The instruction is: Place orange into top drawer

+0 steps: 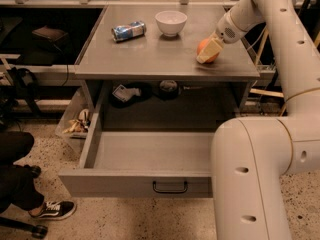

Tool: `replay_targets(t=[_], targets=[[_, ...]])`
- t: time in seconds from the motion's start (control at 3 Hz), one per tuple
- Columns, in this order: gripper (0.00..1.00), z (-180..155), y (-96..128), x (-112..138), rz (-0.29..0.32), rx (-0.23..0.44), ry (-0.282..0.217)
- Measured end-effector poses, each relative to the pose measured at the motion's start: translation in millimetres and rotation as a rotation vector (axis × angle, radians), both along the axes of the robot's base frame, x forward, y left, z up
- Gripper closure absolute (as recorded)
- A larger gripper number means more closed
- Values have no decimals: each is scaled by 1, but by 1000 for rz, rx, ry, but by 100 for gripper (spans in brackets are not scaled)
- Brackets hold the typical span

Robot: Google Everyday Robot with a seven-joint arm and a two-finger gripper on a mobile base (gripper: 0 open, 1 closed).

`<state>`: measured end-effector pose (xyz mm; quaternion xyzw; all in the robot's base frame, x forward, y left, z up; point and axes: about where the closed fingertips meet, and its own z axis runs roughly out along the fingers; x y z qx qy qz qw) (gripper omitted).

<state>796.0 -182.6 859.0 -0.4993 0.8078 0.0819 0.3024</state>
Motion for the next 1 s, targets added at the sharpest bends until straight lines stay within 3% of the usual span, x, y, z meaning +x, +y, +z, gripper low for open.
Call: replay_targets(t=[0.67, 1.0], targets=[[86, 1, 5, -1, 2, 13, 6], [100, 37, -10, -10, -38, 73, -64]])
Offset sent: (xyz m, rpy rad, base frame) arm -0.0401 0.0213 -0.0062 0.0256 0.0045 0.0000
